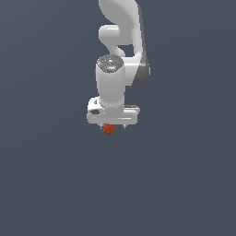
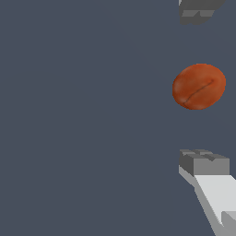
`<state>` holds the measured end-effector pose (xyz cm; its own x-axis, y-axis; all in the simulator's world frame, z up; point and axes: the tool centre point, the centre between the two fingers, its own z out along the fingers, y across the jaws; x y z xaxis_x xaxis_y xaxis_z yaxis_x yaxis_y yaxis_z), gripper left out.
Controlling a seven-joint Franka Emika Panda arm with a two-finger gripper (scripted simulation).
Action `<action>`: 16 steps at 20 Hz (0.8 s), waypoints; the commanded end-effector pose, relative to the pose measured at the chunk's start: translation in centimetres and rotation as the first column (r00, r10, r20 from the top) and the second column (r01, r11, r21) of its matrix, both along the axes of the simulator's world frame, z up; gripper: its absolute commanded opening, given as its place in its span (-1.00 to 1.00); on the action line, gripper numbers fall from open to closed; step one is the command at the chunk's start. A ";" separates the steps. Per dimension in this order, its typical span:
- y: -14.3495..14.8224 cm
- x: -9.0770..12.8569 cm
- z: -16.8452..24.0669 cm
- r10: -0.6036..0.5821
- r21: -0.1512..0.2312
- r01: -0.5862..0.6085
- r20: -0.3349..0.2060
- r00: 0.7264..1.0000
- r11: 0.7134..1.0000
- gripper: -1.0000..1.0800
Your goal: Pick up the object and move it to a goal position.
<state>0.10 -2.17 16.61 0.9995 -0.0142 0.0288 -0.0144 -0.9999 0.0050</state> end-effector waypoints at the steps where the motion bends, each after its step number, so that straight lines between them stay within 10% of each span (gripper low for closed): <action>1: -0.5 0.0 0.1 -0.011 0.001 0.011 0.001 1.000 1.000 0.92; 16: -0.9 -1.7 -1.8 -0.165 0.007 0.165 -0.007 0.986 0.986 0.92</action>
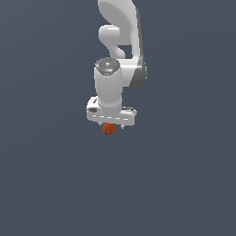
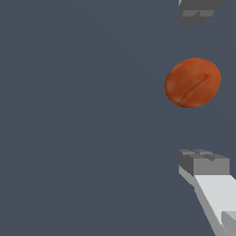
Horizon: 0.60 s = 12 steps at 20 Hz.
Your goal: Pick up the object and move it to a goal position.
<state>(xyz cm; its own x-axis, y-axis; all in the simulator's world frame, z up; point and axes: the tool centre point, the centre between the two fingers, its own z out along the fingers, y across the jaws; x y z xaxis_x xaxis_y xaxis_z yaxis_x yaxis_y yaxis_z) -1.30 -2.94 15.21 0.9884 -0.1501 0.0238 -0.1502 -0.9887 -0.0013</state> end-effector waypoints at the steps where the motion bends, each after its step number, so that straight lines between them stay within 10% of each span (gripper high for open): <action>1: -0.2 -0.6 -0.6 -0.053 0.002 0.053 -0.003 0.999 0.999 0.92; 12: -1.5 -4.3 -3.8 -0.358 0.006 0.358 -0.017 0.934 0.934 0.92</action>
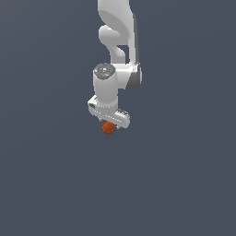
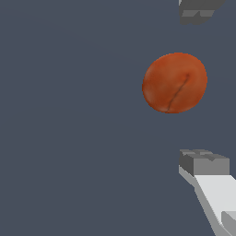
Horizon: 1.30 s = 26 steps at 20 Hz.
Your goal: Pick up the object and move it to a goal position.
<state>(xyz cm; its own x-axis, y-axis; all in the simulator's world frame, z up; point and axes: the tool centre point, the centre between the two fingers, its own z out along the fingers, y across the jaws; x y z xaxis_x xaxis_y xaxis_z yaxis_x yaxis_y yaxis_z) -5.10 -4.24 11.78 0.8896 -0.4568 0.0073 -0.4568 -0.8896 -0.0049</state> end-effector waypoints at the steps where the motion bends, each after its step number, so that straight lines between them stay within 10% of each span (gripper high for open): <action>1: -0.3 -0.8 -0.6 -0.066 0.000 0.066 -0.002 0.998 0.998 0.92; 26: -1.0 -2.9 -5.2 -0.224 -0.001 0.224 -0.009 0.975 0.975 0.92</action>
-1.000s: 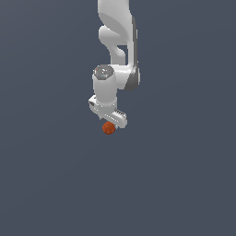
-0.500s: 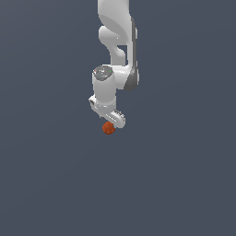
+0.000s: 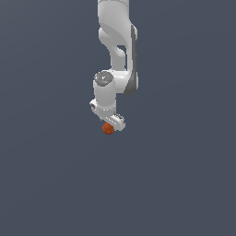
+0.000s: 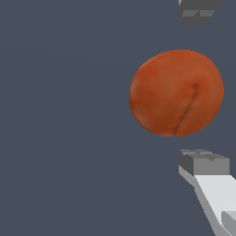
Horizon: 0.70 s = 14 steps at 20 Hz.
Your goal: Pick up the object and move it to a goal position.
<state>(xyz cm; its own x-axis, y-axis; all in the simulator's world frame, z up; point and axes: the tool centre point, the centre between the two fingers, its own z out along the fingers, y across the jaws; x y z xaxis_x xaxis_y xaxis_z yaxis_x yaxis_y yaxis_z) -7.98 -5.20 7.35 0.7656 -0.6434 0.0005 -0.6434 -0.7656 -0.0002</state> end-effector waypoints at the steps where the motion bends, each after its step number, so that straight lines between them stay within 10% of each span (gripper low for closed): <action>1: 0.0 -0.1 -1.2 -0.001 0.000 0.001 -0.001 1.000 1.000 0.92; 8: 0.0 0.0 -2.7 -0.003 0.000 0.003 -0.001 1.000 1.000 0.92; 9: 0.0 0.0 -2.7 -0.003 0.000 0.003 -0.001 1.000 1.000 -1.00; 14: 0.0 0.0 -2.7 -0.003 0.000 0.003 -0.001 1.000 1.000 -1.00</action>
